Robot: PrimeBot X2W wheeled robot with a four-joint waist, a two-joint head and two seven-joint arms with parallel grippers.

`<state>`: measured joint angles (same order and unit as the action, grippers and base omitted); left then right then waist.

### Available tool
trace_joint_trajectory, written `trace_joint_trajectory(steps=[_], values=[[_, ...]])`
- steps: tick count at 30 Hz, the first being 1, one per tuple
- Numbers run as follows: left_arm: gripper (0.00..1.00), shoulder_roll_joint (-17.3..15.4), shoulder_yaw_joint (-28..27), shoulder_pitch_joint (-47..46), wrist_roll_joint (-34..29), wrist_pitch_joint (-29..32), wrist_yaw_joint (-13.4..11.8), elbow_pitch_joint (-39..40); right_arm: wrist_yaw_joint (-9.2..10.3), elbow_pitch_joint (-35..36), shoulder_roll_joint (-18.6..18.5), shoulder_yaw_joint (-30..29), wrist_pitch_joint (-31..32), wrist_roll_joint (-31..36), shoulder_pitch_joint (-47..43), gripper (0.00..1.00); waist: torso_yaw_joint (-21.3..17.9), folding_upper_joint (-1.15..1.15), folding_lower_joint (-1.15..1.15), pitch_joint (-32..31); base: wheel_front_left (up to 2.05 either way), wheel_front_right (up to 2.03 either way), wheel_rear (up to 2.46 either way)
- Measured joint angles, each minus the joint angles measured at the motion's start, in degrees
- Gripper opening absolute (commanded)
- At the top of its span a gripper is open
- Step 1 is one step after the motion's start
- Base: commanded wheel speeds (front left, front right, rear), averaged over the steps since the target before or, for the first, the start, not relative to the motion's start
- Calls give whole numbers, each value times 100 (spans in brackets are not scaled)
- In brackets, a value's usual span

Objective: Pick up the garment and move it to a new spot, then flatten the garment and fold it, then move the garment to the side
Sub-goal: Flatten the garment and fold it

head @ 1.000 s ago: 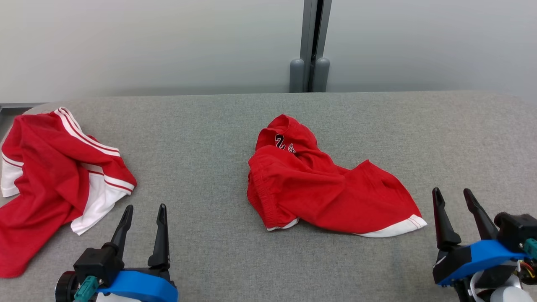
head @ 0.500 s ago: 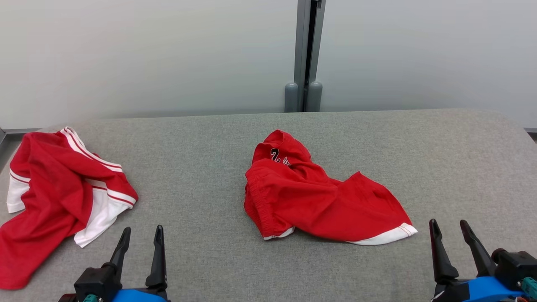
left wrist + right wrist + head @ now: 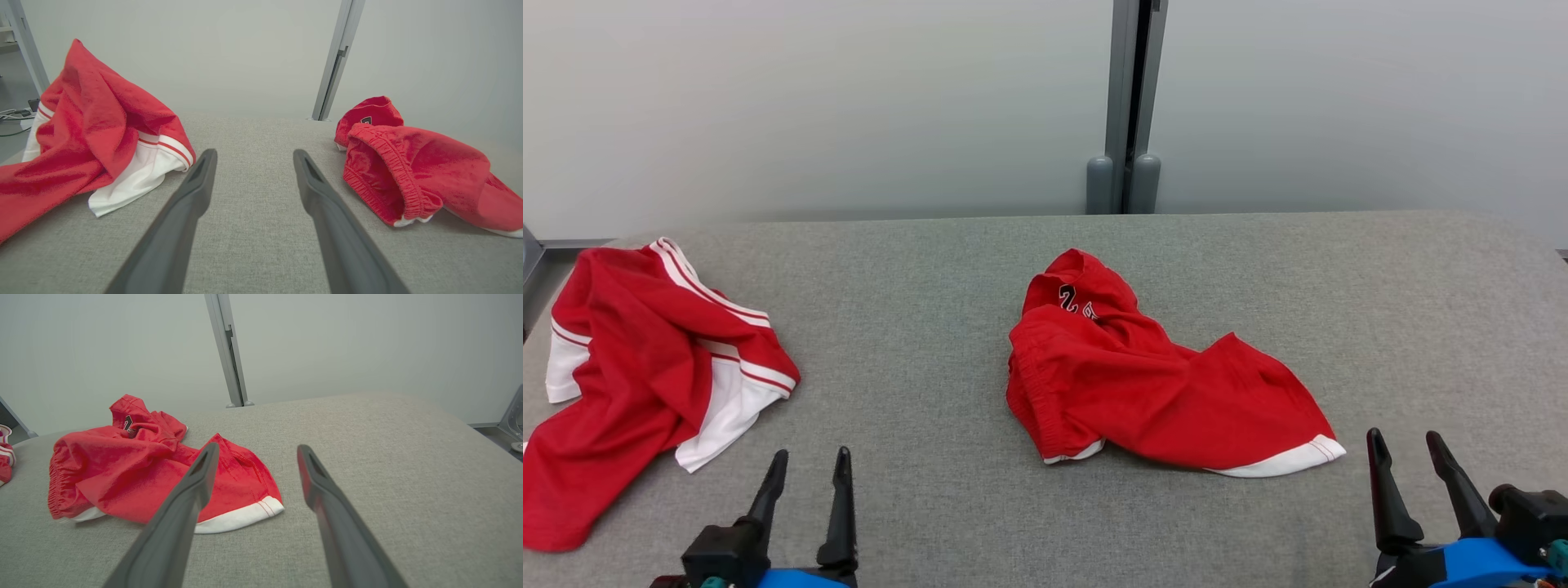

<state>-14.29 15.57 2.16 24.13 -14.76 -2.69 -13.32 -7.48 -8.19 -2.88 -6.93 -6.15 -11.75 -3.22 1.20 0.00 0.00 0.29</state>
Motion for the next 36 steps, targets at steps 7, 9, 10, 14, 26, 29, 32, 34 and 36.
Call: trace_joint_trajectory(steps=[7, 9, 10, 14, 26, 29, 32, 34, 36], values=[[100, 222, 810, -431, -243, 342, 509, -361, 0, -91, -2, -74, 364, 23, 118, 100, 21, 0, 0, 118, 0, 0, 0], [100, 336, 1112, -633, -324, 455, 687, -645, 0, -231, 1, -60, 620, 75, 230, 100, -10, 0, 0, 190, 0, 0, 0], [100, 407, 1225, -745, -346, 468, 747, -808, 0, -302, 7, -48, 705, 137, 325, 100, -38, 0, 1, 229, 0, 0, 0], [100, 603, 1606, -1182, -355, 521, 910, -1462, -1, -733, 4, -51, 988, 259, 790, 100, -178, 0, 1, 389, 0, 0, 0], [100, 835, 2312, -2243, 37, 321, 991, -2741, -1, -2284, 10, 240, 1104, 271, 1903, 100, -436, 1, 1, 868, 0, 0, 0], [100, 831, 2473, -2435, 170, 241, 1009, -2849, 0, -2561, 4, 257, 1040, 270, 2131, 100, -453, 1, 1, 943, 0, 0, 0], [100, 805, 2621, -2553, 293, 179, 1009, -2971, -1, -2864, 8, 313, 1036, 247, 2293, 100, -461, 1, 0, 997, 0, 0, 0], [100, 782, 2704, -2621, 366, 144, 1009, -3038, 0, -3053, 7, 381, 1035, 191, 2397, 100, -461, 1, 1, 1031, 0, 0, 0], [100, 778, 2776, -2682, 433, 103, 1009, -3092, 0, -3197, 8, 434, 978, 190, 2493, 100, -458, 1, 0, 1063, 0, 0, 0]])
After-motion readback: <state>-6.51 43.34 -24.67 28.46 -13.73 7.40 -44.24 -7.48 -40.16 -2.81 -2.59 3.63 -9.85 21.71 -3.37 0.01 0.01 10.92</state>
